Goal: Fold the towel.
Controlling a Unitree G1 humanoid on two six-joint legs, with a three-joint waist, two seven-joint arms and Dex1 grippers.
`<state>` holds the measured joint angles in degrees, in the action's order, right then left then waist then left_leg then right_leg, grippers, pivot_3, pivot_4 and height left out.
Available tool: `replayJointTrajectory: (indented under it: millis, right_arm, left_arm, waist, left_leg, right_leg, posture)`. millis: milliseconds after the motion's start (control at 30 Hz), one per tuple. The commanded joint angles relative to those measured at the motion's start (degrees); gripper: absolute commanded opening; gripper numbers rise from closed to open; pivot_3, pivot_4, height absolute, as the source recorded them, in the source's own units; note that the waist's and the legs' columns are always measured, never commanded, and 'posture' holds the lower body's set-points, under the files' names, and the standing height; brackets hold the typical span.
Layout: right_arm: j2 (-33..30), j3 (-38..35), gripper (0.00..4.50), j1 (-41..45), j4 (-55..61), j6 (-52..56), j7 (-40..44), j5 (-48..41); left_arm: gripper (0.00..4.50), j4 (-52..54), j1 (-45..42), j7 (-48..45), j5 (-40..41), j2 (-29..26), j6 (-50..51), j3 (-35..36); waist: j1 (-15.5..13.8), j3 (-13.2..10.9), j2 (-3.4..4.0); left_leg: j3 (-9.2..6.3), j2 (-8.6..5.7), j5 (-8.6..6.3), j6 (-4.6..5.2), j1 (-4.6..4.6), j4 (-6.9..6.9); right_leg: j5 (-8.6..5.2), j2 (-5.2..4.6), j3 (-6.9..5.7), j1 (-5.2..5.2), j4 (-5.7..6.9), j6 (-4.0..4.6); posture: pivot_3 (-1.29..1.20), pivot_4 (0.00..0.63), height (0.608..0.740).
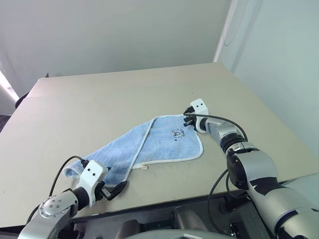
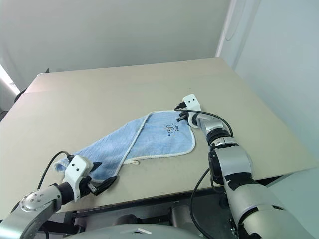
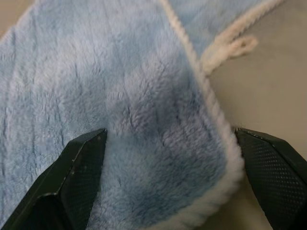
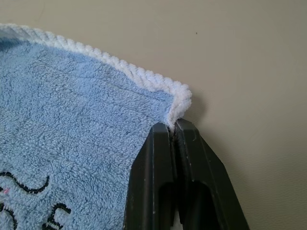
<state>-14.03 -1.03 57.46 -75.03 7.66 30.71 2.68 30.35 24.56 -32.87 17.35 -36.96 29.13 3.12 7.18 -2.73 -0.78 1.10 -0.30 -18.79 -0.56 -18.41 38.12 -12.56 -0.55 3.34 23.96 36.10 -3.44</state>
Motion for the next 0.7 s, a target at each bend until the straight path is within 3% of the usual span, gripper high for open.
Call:
replayJointTrajectory:
  millis: [33, 67, 167, 533, 633, 700]
  right_arm:
    - [-0.1, -0.4, 0.02, 1.8, 1.3, -1.3, -0.6, 0.1]
    - [-0.1, -0.5, 0.02, 1.8, 1.2, -1.2, -0.7, 0.1]
    - [-0.1, -0.8, 0.0, 1.9, 1.3, -1.1, -1.0, -0.2]
    - [0.1, -1.1, 0.0, 1.1, 1.7, -1.6, -1.3, -0.5]
    - [0.0, -1.0, 0.0, 0.7, 1.9, -2.5, -1.3, -0.4]
    - [-0.2, -1.5, 0.0, 0.6, 2.6, -5.3, -1.4, -0.9]
  left_arm:
    - [4.5, -2.1, -0.1, -0.8, -2.2, -0.7, -0.7, -1.5]
    - [4.5, -2.4, -0.2, -1.2, -2.3, -0.8, -0.7, -1.6]
    - [3.93, -1.8, 0.4, -3.0, -1.9, -1.7, -1.0, -2.1]
    - [0.12, -1.6, 1.4, -5.6, -0.1, -2.8, -0.4, -0.3]
    - [0.02, -0.6, 1.6, -6.5, 2.8, -2.8, 0.2, 3.2]
    - [0.02, 0.3, 1.3, -7.2, 6.9, -2.5, 1.0, 9.3]
  waist:
    - [0.0, 0.0, 0.01]
    - [0.0, 0.0, 0.01]
    - [0.0, 0.0, 0.01]
    - [0.0, 0.0, 0.04]
    - [0.2, 0.0, 0.04]
    - [0.3, 0.0, -0.01]
  left_leg:
    - [0.0, 0.0, 0.0, 0.0, 0.0, 0.0]
    - [0.0, 0.0, 0.0, 0.0, 0.0, 0.0]
    - [0.0, 0.0, 0.0, 0.0, 0.01, 0.0]
    - [0.01, 0.01, 0.0, 0.01, 0.02, -0.07]
    - [0.01, 0.03, 0.0, 0.01, 0.01, -0.08]
    - [0.01, 0.03, 0.0, 0.01, -0.01, -0.11]
  right_leg:
    - [0.0, -0.01, 0.0, 0.0, 0.0, 0.0]
    - [0.0, -0.01, 0.0, 0.0, 0.0, 0.0]
    - [0.0, -0.03, 0.01, -0.02, 0.0, -0.01]
    - [-0.01, -0.03, 0.02, -0.01, -0.03, -0.01]
    - [-0.01, -0.01, 0.02, 0.02, -0.03, -0.01]
    - [-0.01, -0.01, 0.02, 0.05, -0.03, -0.01]
  posture:
    - [0.0, 0.0, 0.74]
    - [0.0, 0.0, 0.74]
    - [0.0, 0.0, 0.74]
    - [0.0, 0.0, 0.74]
    - [0.0, 0.0, 0.74]
    - [0.0, 0.0, 0.74]
